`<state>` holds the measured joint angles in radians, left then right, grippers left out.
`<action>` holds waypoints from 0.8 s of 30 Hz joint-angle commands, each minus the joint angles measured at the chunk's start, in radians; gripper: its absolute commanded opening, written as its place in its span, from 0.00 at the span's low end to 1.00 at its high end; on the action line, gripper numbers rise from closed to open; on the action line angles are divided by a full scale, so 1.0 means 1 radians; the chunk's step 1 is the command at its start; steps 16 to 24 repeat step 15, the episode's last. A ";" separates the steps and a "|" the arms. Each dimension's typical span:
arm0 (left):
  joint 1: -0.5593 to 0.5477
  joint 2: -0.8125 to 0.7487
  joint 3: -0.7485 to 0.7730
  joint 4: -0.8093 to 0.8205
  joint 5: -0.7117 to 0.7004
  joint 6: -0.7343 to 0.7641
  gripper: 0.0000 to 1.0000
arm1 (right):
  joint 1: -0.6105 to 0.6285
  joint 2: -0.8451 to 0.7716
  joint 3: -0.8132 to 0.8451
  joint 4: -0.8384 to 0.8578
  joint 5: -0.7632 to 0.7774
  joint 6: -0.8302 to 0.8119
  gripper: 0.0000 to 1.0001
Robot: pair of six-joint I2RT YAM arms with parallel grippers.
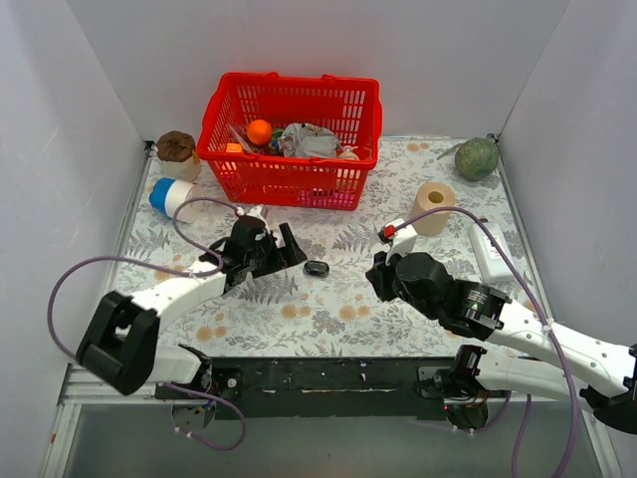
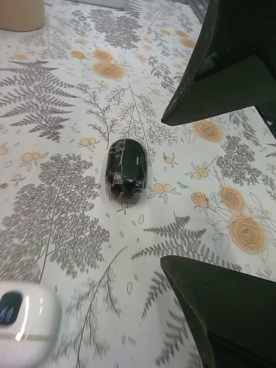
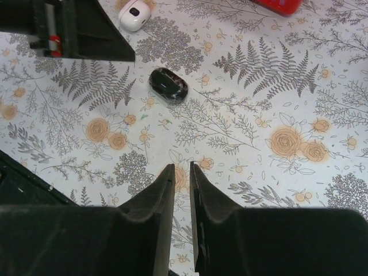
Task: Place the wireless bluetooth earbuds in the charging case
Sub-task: Reset both arms
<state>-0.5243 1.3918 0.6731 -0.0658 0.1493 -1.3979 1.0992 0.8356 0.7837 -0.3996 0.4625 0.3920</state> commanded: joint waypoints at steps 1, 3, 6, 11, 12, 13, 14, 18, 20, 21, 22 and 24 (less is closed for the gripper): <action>0.006 -0.201 0.008 -0.219 -0.210 0.040 0.98 | -0.004 -0.015 -0.037 0.044 0.016 -0.005 0.24; 0.004 -0.238 0.009 -0.236 -0.307 -0.046 0.98 | -0.002 -0.010 -0.044 0.061 0.018 -0.007 0.24; 0.006 -0.289 0.026 -0.298 -0.376 -0.107 0.98 | -0.002 0.000 -0.055 0.079 0.015 -0.012 0.25; 0.006 -0.403 0.007 -0.315 -0.332 -0.072 0.98 | -0.004 -0.004 -0.095 0.108 0.045 -0.001 0.46; 0.006 -0.434 -0.009 -0.298 -0.320 -0.069 0.98 | -0.004 -0.006 -0.104 0.123 0.048 -0.001 0.51; 0.006 -0.470 -0.047 -0.255 -0.314 -0.066 0.98 | -0.004 -0.010 -0.110 0.130 0.057 -0.004 0.78; 0.006 -0.522 -0.061 -0.243 -0.321 -0.081 0.98 | -0.004 -0.012 -0.119 0.133 0.062 -0.008 0.92; 0.007 -0.543 -0.070 -0.236 -0.330 -0.085 0.98 | -0.004 -0.010 -0.121 0.134 0.062 -0.015 0.93; 0.007 -0.543 -0.070 -0.236 -0.330 -0.085 0.98 | -0.004 -0.010 -0.121 0.134 0.062 -0.015 0.93; 0.007 -0.543 -0.070 -0.236 -0.330 -0.085 0.98 | -0.004 -0.010 -0.121 0.134 0.062 -0.015 0.93; 0.007 -0.543 -0.070 -0.236 -0.330 -0.085 0.98 | -0.004 -0.010 -0.121 0.134 0.062 -0.015 0.93; 0.007 -0.543 -0.070 -0.236 -0.330 -0.085 0.98 | -0.004 -0.010 -0.121 0.134 0.062 -0.015 0.93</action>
